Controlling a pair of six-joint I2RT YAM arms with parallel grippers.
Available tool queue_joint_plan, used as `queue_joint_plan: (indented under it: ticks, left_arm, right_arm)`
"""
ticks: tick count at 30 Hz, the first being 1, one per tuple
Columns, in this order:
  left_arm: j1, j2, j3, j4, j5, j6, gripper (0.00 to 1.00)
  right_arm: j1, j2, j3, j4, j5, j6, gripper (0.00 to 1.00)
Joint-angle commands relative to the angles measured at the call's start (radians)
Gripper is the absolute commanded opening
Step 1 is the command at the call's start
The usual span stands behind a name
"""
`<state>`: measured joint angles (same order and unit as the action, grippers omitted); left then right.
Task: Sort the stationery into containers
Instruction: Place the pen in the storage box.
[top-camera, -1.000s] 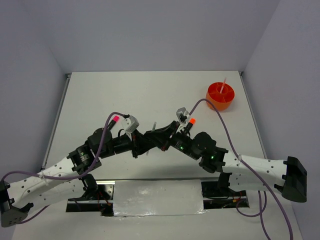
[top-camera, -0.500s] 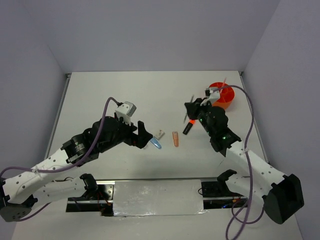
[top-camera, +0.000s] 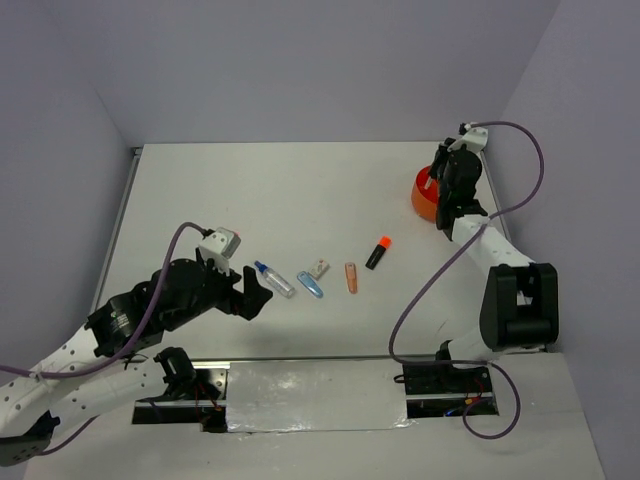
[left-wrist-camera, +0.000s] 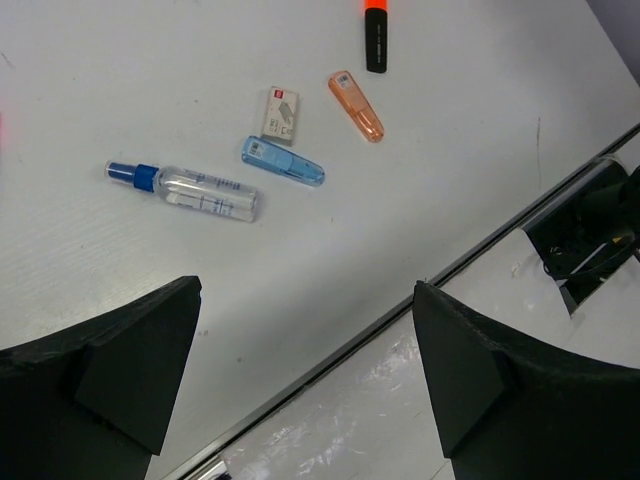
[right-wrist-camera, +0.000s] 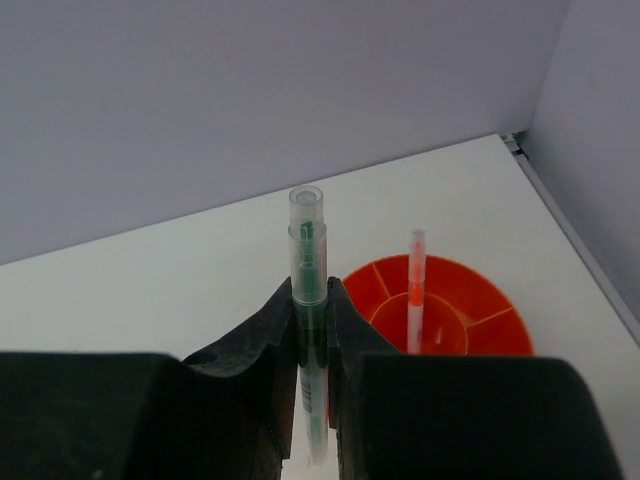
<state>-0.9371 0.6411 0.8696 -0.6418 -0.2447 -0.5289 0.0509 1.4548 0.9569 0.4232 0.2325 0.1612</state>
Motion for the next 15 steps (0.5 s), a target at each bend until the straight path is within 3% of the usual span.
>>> queue_joint_plan:
  ticks: [1, 6, 15]
  left_arm:
    - [0.003, -0.021, 0.002, 0.033, 0.028, 0.024, 0.99]
    - [0.003, 0.006, 0.002, 0.037, 0.067, 0.03, 0.99]
    - [0.004, 0.0, -0.009, 0.054, 0.114, 0.043, 0.99]
  right_arm:
    - [-0.043, 0.059, 0.077, 0.123, 0.042, -0.048, 0.0]
    - [-0.126, 0.11, 0.092, 0.173, -0.021, -0.028, 0.0]
    - [-0.129, 0.191, 0.172, 0.174, -0.065, -0.074, 0.0]
